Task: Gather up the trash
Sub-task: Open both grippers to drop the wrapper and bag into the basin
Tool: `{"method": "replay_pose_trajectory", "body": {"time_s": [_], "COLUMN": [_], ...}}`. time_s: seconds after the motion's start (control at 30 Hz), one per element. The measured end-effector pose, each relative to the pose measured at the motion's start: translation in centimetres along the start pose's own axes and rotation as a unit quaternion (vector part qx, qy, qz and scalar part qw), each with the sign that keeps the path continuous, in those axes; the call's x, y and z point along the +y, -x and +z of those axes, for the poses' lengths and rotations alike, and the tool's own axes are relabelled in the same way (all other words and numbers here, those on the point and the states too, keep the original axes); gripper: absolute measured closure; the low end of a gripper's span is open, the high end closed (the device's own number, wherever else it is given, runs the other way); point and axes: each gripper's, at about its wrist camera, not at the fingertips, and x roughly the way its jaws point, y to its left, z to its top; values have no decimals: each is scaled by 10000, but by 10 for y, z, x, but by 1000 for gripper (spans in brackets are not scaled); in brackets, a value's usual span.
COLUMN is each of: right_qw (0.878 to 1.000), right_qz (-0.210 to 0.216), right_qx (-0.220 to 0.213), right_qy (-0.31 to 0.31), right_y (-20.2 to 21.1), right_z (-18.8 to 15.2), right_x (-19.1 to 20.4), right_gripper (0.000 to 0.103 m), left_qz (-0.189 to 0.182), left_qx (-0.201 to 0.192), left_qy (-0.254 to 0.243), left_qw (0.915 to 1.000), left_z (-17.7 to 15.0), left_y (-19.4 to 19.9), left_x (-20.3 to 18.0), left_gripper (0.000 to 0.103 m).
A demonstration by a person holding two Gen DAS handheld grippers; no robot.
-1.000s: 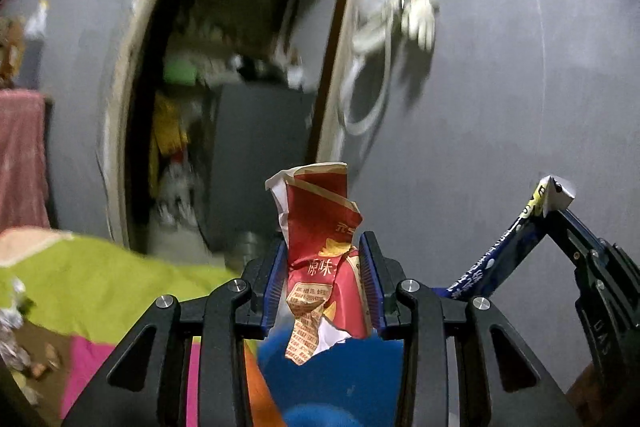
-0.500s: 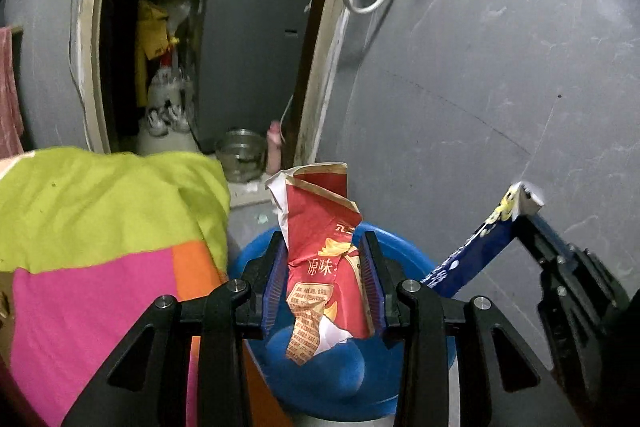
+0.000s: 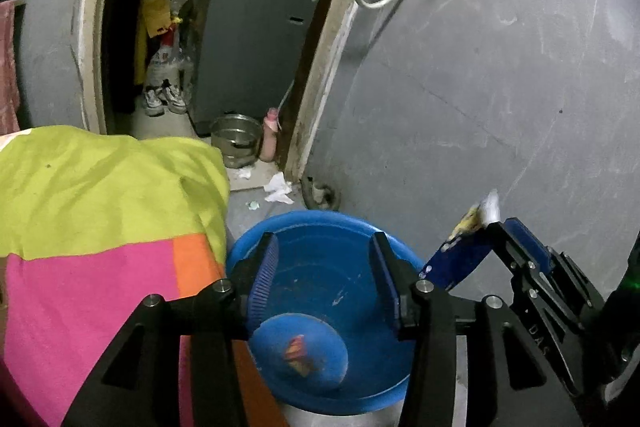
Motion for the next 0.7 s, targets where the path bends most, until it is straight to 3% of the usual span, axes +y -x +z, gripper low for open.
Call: {"method": "replay_pose_trajectory", "body": {"time_s": [0.17,0.3,0.37,0.47,0.57,0.63,0.7], "right_qw": [9999,9993,9985,9949,9896,9858,9820], "right_qz": [144,334,416,543,634,719,783], "right_qx": [-67,-149,-336,-828,-1266,-1482,-1684], "right_qy": [56,-31,-89,-205,-263,-328,-346], "right_y": [9,23,40,75,109,126,142], "right_z": [12,25,33,47,60,67,72], "right_x": [3,8,11,19,30,38,47], "right_gripper": [78,78,75,38,35,27,20], "left_qz": [39,76,166,306,522,643,733], "left_qx": [-414,-758,-984,-1500,-1831,-2163,-2358], "left_qy": [123,219,208,239,175,151,128], "left_qw": [9991,9969,9948,9879,9816,9741,9689], "left_z": [7,13,14,13,12,7,3], "left_y": [35,73,93,135,170,198,221], "left_x": [5,12,16,23,27,32,36], "left_gripper": [50,50,36,28,15,7,6]}}
